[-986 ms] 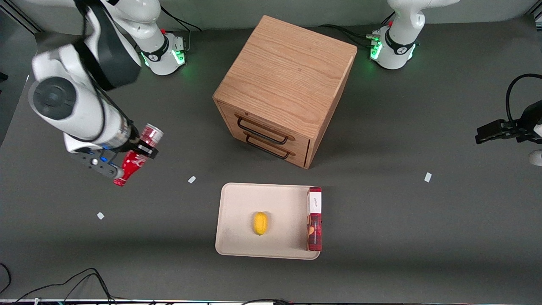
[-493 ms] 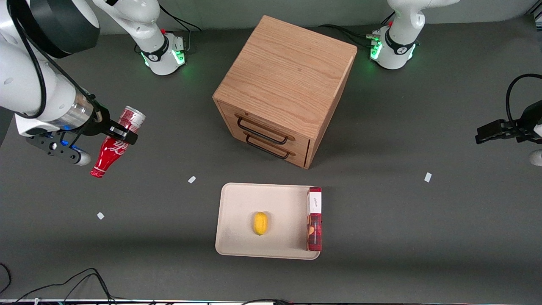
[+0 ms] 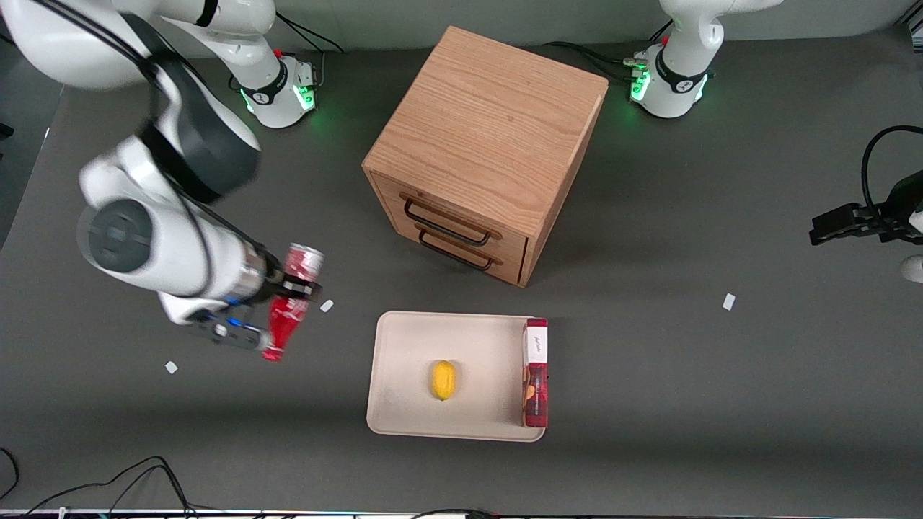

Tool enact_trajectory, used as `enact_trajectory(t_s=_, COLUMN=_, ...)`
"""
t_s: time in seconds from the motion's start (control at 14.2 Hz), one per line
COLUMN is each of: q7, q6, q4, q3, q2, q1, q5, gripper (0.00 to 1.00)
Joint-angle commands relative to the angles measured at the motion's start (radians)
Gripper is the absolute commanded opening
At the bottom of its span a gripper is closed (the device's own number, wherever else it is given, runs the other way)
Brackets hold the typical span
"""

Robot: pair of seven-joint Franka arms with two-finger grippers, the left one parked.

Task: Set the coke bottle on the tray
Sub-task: 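Carry the held bottle over the white tray beside the lemon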

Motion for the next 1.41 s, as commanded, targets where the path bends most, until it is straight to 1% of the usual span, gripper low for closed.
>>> enact_trajectory(t_s=0.0, q7=-0.026, q6=0.108, q4=0.083, q3=-0.157, q2=0.101, q1=0.162, q5=-0.035, gripper=0.0)
enact_trajectory(t_s=0.14, q7=-0.025, q6=0.215, q4=0.078, q3=-0.231, q2=0.157, q1=0.219, q5=-0.037, gripper=0.0)
enact_trajectory(t_s=0.35, q7=-0.026, q6=0.33, q4=0.077, q3=-0.304, q2=0.23, q1=0.288, q5=-0.055, gripper=0.0)
enact_trajectory(t_s=0.63, q7=-0.112, q6=0.443, q4=0.074, q3=-0.383, q2=0.29, q1=0.354, q5=-0.055, gripper=0.0)
enact_trajectory(t_s=0.77, q7=-0.147, q6=0.505, q4=0.073, q3=-0.393, q2=0.326, q1=0.358, q5=-0.055, gripper=0.0)
enact_trajectory(t_s=0.92, q7=-0.148, q6=0.541, q4=0.073, q3=-0.399, q2=0.351, q1=0.365, q5=-0.058, gripper=0.0)
enact_trajectory(t_s=1.06, q7=-0.148, q6=0.576, q4=0.075, q3=-0.426, q2=0.36, q1=0.377, q5=-0.057, gripper=0.0)
enact_trajectory(t_s=1.13, q7=-0.148, q6=0.587, q4=0.075, q3=-0.43, q2=0.366, q1=0.377, q5=-0.056, gripper=0.07)
enact_trajectory(t_s=1.2, q7=-0.148, q6=0.587, q4=0.075, q3=-0.43, q2=0.366, q1=0.377, q5=-0.056, gripper=0.41)
enact_trajectory(t_s=1.27, q7=-0.148, q6=0.587, q4=0.075, q3=-0.43, q2=0.366, q1=0.377, q5=-0.055, gripper=0.84)
enact_trajectory(t_s=1.34, q7=-0.146, q6=0.587, q4=0.075, q3=-0.43, q2=0.366, q1=0.377, q5=-0.055, gripper=1.0)
